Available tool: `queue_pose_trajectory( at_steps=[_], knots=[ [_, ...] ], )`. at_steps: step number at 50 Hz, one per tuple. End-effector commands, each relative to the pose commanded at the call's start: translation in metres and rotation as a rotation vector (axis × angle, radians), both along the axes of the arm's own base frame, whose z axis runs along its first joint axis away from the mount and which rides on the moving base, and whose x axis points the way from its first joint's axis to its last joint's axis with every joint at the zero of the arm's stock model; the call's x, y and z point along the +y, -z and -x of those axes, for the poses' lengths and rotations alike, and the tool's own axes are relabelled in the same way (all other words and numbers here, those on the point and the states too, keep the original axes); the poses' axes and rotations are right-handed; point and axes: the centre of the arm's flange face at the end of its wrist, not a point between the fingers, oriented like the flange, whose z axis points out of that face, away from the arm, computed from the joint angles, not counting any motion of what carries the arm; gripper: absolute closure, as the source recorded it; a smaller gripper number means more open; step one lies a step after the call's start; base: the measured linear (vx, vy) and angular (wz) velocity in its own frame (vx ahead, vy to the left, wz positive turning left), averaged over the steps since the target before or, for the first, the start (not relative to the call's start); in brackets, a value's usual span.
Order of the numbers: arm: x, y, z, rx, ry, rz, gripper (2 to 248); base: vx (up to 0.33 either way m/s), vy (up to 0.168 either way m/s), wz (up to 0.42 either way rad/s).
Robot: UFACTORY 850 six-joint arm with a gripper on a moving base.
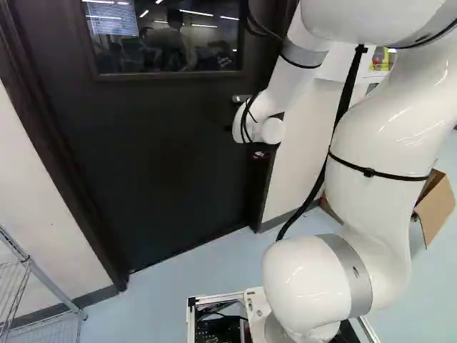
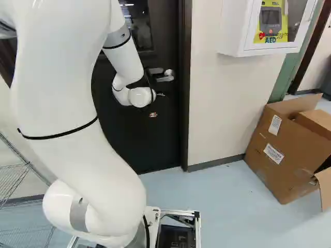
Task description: Open the door and move inside
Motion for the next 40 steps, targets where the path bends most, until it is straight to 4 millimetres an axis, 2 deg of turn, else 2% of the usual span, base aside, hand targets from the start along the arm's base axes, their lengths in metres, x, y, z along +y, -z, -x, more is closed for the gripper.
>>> queue_pose_trajectory(
  at_steps=[13,40],
  knots=[
    [0.000,0.001,-0.014,-0.004,0.000,0.000,3,0.000,0.000,0.000],
    [0.000,0.004,-0.067,-0.023,-0.001,0.000,3,0.000,0.000,0.000]
  ],
)
